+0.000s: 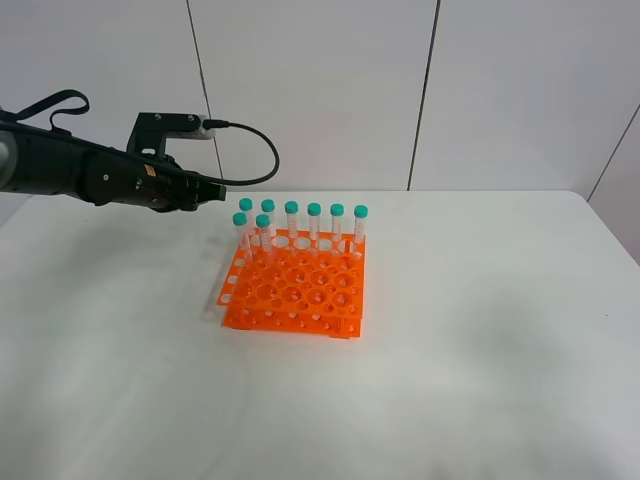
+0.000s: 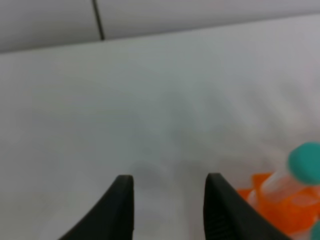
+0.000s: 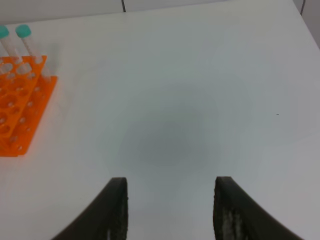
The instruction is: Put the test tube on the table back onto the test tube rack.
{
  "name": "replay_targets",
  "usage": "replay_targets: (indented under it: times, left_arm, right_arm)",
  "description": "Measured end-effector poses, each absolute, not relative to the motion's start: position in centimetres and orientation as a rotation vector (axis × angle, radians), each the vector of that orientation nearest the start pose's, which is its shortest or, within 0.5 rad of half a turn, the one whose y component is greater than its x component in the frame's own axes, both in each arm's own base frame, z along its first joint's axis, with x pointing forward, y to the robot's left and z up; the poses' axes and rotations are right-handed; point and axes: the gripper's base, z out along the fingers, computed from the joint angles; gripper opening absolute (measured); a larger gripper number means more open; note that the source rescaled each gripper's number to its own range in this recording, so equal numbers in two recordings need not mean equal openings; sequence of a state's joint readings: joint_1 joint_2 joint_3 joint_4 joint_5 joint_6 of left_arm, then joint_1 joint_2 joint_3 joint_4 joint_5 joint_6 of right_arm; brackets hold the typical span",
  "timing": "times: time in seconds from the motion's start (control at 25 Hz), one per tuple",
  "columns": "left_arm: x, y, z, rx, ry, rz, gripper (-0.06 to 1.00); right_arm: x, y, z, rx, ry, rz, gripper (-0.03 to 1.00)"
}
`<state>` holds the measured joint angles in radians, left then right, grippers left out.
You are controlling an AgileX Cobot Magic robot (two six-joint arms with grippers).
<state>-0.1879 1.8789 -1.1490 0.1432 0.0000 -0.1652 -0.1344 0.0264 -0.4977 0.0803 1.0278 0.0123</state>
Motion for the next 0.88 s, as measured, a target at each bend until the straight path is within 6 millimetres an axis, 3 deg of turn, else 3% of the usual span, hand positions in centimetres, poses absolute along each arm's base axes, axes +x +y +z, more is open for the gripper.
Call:
replay_targets:
  times: [0.32, 0.88]
  left_arm:
    - [39.6, -6.2, 18.7, 0.122, 2.342, -0.084, 0.34]
    - [37.7, -3.2, 20.7, 0.072, 2.485, -0.033, 0.34]
  right_arm:
    - [0.2, 0.6, 28.0, 0.149, 2.032, 0.019, 0.75]
    - [0.2, 0.6, 28.0, 0.149, 2.032, 0.021, 0.75]
